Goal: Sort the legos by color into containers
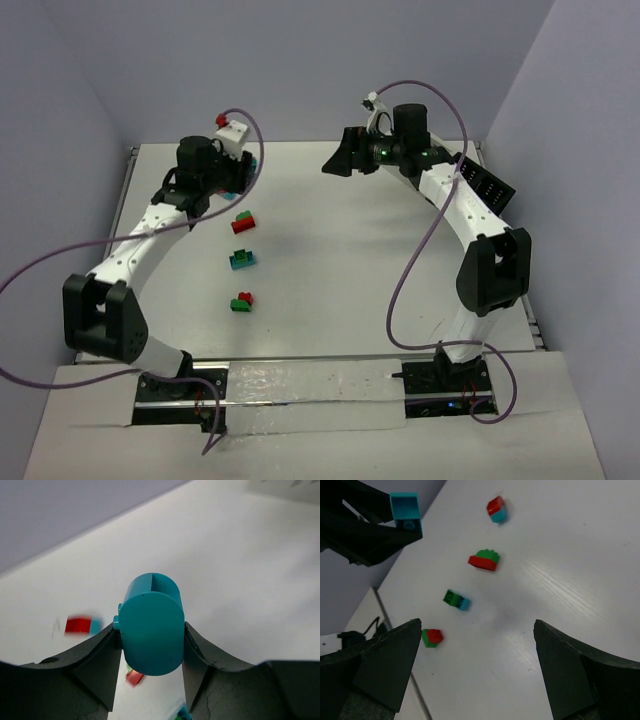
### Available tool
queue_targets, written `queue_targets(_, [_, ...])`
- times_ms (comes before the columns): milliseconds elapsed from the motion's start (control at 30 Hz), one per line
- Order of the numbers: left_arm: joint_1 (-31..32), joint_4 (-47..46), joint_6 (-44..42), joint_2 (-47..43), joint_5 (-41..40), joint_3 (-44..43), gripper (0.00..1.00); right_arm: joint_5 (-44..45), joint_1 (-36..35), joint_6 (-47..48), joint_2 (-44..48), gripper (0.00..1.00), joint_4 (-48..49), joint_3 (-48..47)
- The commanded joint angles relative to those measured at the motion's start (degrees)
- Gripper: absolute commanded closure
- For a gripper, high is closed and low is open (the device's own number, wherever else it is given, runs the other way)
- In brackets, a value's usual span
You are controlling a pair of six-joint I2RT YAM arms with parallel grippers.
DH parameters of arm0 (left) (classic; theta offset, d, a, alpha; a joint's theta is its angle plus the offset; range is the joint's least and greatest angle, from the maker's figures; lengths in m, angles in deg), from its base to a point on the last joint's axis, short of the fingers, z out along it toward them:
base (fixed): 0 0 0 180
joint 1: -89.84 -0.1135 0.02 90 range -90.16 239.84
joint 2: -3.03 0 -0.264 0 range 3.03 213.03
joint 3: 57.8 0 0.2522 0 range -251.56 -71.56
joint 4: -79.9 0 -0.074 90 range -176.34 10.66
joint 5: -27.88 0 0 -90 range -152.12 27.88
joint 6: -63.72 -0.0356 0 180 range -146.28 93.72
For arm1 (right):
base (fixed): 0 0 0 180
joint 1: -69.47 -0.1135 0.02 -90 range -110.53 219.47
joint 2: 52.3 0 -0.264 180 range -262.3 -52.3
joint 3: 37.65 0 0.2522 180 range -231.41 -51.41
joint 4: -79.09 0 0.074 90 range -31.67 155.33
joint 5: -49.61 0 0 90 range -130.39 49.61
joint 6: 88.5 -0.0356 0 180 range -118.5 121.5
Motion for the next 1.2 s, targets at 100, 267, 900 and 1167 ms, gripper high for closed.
queue_targets(100, [9.12, -15.47, -10.38, -7.93, 7.94, 7.78, 1.0, -12.24, -1.92, -7.74, 6.21, 0.0, 7.98, 0.62])
queue_targets(267, [14.34, -18.84, -13.31, -10.19, 6.21, 9.16, 1.0, -14.53, -3.49, -6.85, 7.07, 0.0, 7.2, 1.53])
queue_targets(900, [21.74, -20.7, -19.92, -11.21, 3.96, 9.77, 1.0, -11.23, -8.03, -3.86, 3.72, 0.0, 3.29, -1.2])
queue_targets(1167, [23.25, -20.87, -19.8, -9.89, 2.25, 8.61, 1.0, -8.23, -9.42, 1.06, 3.17, 0.34, -1.69, -1.19])
